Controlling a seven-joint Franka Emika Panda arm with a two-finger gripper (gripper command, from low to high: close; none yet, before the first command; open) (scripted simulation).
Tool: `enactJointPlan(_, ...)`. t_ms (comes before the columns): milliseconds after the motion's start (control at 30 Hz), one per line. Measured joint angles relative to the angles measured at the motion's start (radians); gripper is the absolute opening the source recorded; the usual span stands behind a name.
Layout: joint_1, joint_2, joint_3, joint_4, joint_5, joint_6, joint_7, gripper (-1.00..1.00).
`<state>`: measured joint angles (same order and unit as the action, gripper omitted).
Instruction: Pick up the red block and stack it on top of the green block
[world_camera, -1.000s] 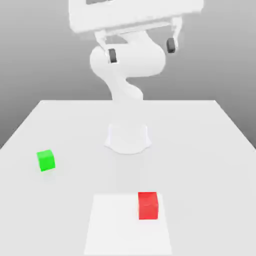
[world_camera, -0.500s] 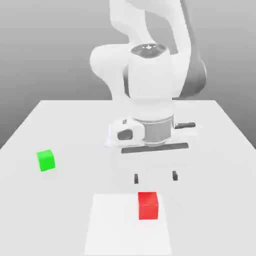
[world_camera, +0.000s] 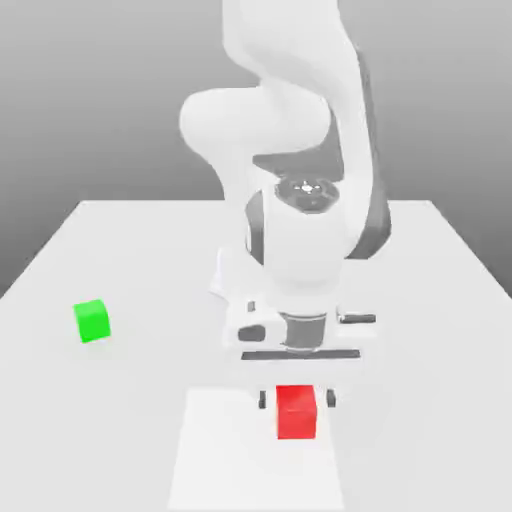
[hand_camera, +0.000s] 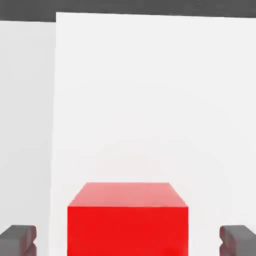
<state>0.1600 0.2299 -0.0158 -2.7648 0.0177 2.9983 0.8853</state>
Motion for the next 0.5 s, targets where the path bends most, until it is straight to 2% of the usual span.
enactJointPlan(33, -0.002, 0.012, 0.003, 0.000, 0.002, 0.010, -0.001, -1.00)
enactJointPlan(267, -0.004, 0.011, 0.004, 0.000, -0.002, 0.010, 0.003, -1.00)
enactJointPlan(500, 0.002, -0.113, -0.007, -0.008, -0.021, -0.095, 0.012, -1.00)
